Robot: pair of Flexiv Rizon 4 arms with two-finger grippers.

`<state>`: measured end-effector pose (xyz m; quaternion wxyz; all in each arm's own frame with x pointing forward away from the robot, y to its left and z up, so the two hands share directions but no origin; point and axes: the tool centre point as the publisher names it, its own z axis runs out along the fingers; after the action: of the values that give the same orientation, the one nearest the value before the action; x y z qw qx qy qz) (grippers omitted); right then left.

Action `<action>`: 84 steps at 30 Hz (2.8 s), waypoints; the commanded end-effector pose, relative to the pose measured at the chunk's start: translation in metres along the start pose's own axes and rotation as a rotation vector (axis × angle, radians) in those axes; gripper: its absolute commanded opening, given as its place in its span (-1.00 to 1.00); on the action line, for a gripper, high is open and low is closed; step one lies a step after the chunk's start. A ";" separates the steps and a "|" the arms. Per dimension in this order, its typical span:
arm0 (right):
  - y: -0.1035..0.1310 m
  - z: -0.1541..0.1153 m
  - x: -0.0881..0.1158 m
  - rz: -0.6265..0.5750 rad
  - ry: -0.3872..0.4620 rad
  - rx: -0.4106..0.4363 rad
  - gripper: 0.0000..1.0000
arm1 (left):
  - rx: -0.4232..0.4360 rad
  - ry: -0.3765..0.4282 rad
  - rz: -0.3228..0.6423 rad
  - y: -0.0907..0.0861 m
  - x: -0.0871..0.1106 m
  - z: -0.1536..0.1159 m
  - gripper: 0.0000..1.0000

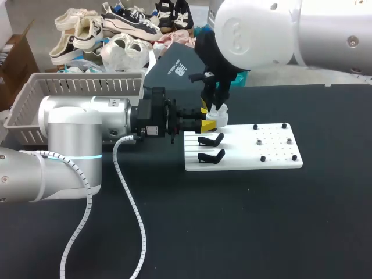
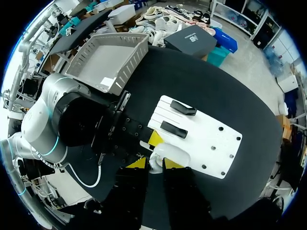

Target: Pick up each earbud case from the left stands, insert the matching earbuds, close the lid, and place the case in the box.

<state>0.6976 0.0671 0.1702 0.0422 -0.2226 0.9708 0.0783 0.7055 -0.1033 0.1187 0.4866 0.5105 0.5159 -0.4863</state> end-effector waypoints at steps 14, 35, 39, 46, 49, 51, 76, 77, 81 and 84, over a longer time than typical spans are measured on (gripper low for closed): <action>0.000 0.005 0.002 0.023 -0.033 0.016 -1.00 | 0.002 -0.001 0.000 0.001 0.000 0.000 -1.00; 0.000 0.003 0.006 0.039 -0.070 0.009 -1.00 | 0.002 -0.001 0.000 0.001 0.000 0.000 -1.00; 0.002 -0.007 0.007 0.045 -0.103 -0.003 -1.00 | 0.002 -0.001 0.000 0.001 0.000 0.000 -1.00; 0.003 -0.018 0.014 0.057 -0.135 0.022 -1.00 | 0.002 -0.001 0.000 0.001 0.000 0.000 -1.00; 0.002 -0.017 0.017 0.066 -0.149 0.034 -1.00 | 0.002 -0.001 0.000 0.001 0.000 0.000 -1.00; 0.001 -0.017 0.017 0.071 -0.156 0.035 -1.00 | 0.002 -0.001 0.000 0.001 0.000 0.000 -1.00; -0.003 -0.013 0.009 -0.043 -0.170 -0.004 -1.00 | 0.002 -0.001 0.000 0.001 0.000 0.000 -1.00; -0.003 -0.013 0.008 -0.043 -0.169 -0.004 -1.00 | 0.002 -0.001 0.000 0.001 0.000 0.000 -1.00; -0.004 -0.012 0.008 -0.044 -0.167 -0.013 -1.00 | 0.002 -0.001 0.000 0.001 0.000 0.000 -1.00; -0.003 -0.011 0.008 -0.046 -0.168 -0.017 -1.00 | 0.002 -0.001 0.000 0.001 0.000 0.000 -1.00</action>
<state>0.6909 0.0586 0.1802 0.1241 -0.2381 0.9577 0.1035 0.7054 -0.1033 0.1188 0.4866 0.5105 0.5156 -0.4865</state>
